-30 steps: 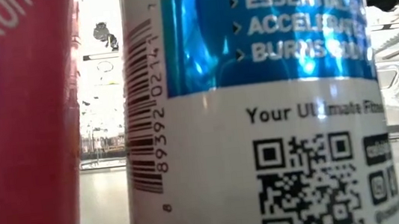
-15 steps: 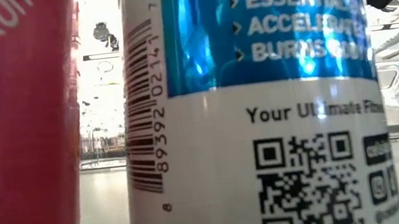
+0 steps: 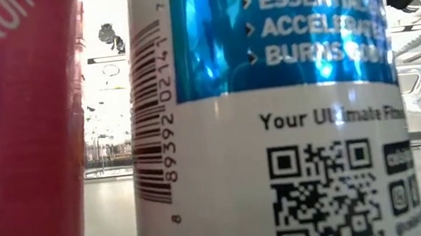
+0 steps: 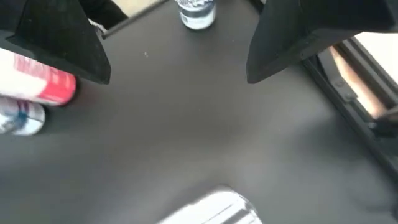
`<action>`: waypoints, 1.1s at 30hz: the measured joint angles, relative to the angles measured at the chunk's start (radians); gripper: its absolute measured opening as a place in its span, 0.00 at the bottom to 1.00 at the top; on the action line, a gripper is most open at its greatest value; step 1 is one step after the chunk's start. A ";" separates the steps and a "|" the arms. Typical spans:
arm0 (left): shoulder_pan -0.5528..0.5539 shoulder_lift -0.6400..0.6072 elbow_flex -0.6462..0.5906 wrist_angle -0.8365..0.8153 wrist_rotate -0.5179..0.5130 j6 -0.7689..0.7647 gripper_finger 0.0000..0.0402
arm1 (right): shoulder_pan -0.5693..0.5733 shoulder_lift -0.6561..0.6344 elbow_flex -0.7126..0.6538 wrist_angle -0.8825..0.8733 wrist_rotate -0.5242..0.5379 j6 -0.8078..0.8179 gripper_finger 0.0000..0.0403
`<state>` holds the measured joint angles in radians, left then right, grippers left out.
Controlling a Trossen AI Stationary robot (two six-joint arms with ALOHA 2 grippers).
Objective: Sort soda cans
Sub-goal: Put the left white soda can into the left transparent bin
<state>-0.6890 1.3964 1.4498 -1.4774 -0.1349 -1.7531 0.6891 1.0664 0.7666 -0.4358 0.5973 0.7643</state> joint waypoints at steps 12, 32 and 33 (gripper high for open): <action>-0.115 0.048 0.000 -0.034 -0.004 -0.022 0.96 | 0.000 0.000 0.000 -0.001 -0.027 0.045 0.98; -0.397 0.107 0.000 0.090 0.062 -0.214 0.96 | 0.000 0.000 0.000 0.006 -0.026 0.116 0.98; -0.407 0.114 0.000 0.102 0.058 -0.226 0.96 | 0.000 0.000 0.000 0.006 -0.026 0.121 0.98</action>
<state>-1.0960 1.5103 1.4498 -1.3753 -0.0773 -1.9792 0.6891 1.0664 0.7666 -0.4299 0.5709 0.8848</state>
